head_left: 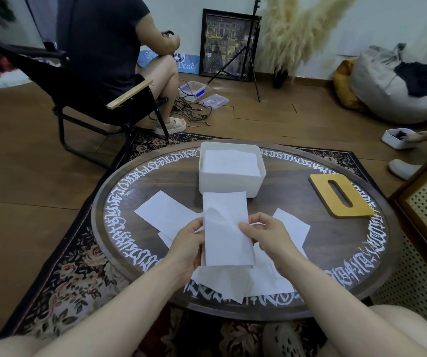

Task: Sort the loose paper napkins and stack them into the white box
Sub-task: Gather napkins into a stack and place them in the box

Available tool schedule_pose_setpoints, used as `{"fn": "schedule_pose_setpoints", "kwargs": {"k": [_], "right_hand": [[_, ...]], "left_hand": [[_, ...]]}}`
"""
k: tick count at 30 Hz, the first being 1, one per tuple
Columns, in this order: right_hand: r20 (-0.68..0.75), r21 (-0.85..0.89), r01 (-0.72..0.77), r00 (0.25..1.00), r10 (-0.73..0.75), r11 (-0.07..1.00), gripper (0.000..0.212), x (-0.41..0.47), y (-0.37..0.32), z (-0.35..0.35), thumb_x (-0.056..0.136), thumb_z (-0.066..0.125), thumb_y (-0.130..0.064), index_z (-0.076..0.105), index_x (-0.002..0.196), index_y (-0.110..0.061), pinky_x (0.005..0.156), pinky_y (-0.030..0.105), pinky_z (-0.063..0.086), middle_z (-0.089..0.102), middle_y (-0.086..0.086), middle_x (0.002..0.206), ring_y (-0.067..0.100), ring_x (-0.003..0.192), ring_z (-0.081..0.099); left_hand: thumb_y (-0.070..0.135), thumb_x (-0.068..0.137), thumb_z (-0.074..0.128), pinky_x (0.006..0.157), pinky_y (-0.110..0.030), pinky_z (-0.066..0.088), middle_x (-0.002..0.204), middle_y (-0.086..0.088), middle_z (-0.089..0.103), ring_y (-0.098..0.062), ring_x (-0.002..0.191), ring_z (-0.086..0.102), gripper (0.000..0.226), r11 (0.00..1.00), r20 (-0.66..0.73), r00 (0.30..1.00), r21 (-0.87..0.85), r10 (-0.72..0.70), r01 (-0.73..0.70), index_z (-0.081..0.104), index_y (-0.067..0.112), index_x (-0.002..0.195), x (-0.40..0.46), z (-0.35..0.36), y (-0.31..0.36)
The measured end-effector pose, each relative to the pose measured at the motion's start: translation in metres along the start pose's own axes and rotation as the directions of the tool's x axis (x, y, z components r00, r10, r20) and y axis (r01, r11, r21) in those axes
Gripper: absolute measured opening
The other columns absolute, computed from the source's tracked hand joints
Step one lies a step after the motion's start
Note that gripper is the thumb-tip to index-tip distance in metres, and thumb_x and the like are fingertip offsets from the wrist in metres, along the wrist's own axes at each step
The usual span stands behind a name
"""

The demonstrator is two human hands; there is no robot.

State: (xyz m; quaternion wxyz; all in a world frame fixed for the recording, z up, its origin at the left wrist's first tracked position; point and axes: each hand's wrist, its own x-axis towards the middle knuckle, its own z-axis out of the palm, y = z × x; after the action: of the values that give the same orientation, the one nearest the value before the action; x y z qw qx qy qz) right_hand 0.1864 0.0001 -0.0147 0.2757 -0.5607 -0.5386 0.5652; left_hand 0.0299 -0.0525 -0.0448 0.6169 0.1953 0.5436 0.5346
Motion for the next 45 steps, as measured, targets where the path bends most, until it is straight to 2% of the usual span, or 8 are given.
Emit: {"fn": "schedule_pose_setpoints", "kwargs": {"k": [5, 10, 14, 18, 22, 27, 31, 45], "right_hand": [[0.011, -0.009, -0.007, 1.000, 0.007, 1.000, 0.020, -0.001, 0.000, -0.001, 0.085, 0.071, -0.021, 0.062, 0.098, -0.010, 0.054, 0.011, 0.038, 0.062, -0.001, 0.089, 0.005, 0.069, 0.053], [0.110, -0.035, -0.223, 0.968, 0.226, 0.974, 0.038, 0.002, -0.001, -0.002, 0.086, 0.062, -0.051, 0.067, 0.101, -0.016, 0.072, 0.028, 0.036, 0.066, -0.001, 0.094, 0.015, 0.077, 0.056], [0.174, 0.001, -0.233, 0.958, 0.230, 0.972, 0.020, 0.000, 0.002, -0.003, 0.087, 0.066, -0.037, 0.067, 0.086, -0.017, 0.068, 0.028, 0.034, 0.066, -0.002, 0.082, 0.015, 0.072, 0.052], [0.139, -0.012, -0.115, 0.984, 0.116, 0.993, 0.006, -0.003, -0.001, -0.005, 0.089, 0.066, -0.021, 0.068, 0.086, -0.017, 0.058, 0.017, 0.035, 0.066, -0.011, 0.070, 0.005, 0.058, 0.052], [0.176, -0.057, -0.072, 0.981, 0.081, 0.996, 0.009, -0.008, -0.003, -0.002, 0.089, 0.065, -0.014, 0.068, 0.095, -0.008, 0.044, 0.004, 0.036, 0.067, -0.003, 0.080, -0.007, 0.047, 0.054], [0.169, -0.039, -0.069, 0.983, 0.075, 0.997, 0.009, -0.010, -0.003, 0.000, 0.088, 0.066, -0.013, 0.066, 0.095, -0.007, 0.045, 0.003, 0.037, 0.066, -0.001, 0.076, -0.005, 0.047, 0.054], [0.129, 0.004, -0.066, 0.989, 0.065, 0.998, 0.002, -0.011, -0.006, -0.001, 0.090, 0.064, -0.010, 0.063, 0.090, -0.008, 0.041, 0.005, 0.034, 0.063, -0.002, 0.068, -0.007, 0.041, 0.051], [0.150, 0.075, -0.126, 0.982, 0.114, 0.989, 0.005, -0.016, -0.009, 0.002, 0.087, 0.069, -0.014, 0.065, 0.086, -0.011, 0.039, 0.006, 0.036, 0.067, -0.003, 0.080, -0.008, 0.044, 0.056]], "left_hand": [[-0.003, 0.092, 0.051, 0.070, -0.036, 0.056, 0.096, -0.007, 0.074, -0.024, 0.085, 0.070, 0.031, 1.000, -0.004, 1.000, -0.004, 0.020, -0.020, 0.063, 0.017, 0.113, -0.001, -0.001, 0.001], [-0.006, 0.093, 0.047, 0.077, -0.038, 0.054, 0.096, -0.009, 0.074, -0.026, 0.087, 0.068, 0.035, 0.999, -0.004, 1.000, -0.032, 0.007, -0.007, 0.063, 0.016, 0.115, -0.004, 0.000, 0.003], [-0.003, 0.092, 0.048, 0.073, -0.037, 0.055, 0.096, -0.009, 0.074, -0.026, 0.087, 0.068, 0.031, 1.000, 0.000, 1.000, -0.023, -0.005, 0.005, 0.065, 0.015, 0.111, -0.007, 0.001, 0.005], [0.035, 0.093, 0.049, 0.060, -0.031, 0.050, 0.098, -0.012, 0.070, -0.026, 0.079, 0.065, 0.031, 0.999, -0.051, 0.998, -0.010, -0.044, 0.044, 0.067, 0.012, 0.101, -0.009, -0.002, 0.010], [0.067, 0.084, 0.049, 0.077, -0.038, 0.055, 0.094, -0.006, 0.074, -0.027, 0.088, 0.070, 0.056, 0.996, -0.164, 0.986, 0.073, -0.044, 0.056, 0.069, 0.016, 0.097, -0.005, -0.004, 0.016], [0.036, 0.082, 0.071, 0.063, -0.031, 0.055, 0.095, -0.007, 0.073, -0.024, 0.081, 0.069, 0.028, 0.978, -0.160, 0.987, 0.206, 0.016, 0.017, 0.069, 0.011, 0.094, -0.010, -0.001, 0.016], [0.018, 0.082, 0.072, 0.071, -0.036, 0.058, 0.097, -0.010, 0.074, -0.025, 0.085, 0.070, 0.017, 0.969, -0.103, 0.995, 0.245, 0.010, 0.015, 0.069, 0.010, 0.096, -0.007, -0.005, 0.011], [0.006, 0.092, 0.059, 0.079, -0.044, 0.057, 0.095, -0.010, 0.073, -0.025, 0.086, 0.070, 0.013, 0.930, -0.012, 0.996, 0.359, 0.088, -0.078, 0.068, 0.014, 0.096, -0.004, 0.000, 0.007]]}}
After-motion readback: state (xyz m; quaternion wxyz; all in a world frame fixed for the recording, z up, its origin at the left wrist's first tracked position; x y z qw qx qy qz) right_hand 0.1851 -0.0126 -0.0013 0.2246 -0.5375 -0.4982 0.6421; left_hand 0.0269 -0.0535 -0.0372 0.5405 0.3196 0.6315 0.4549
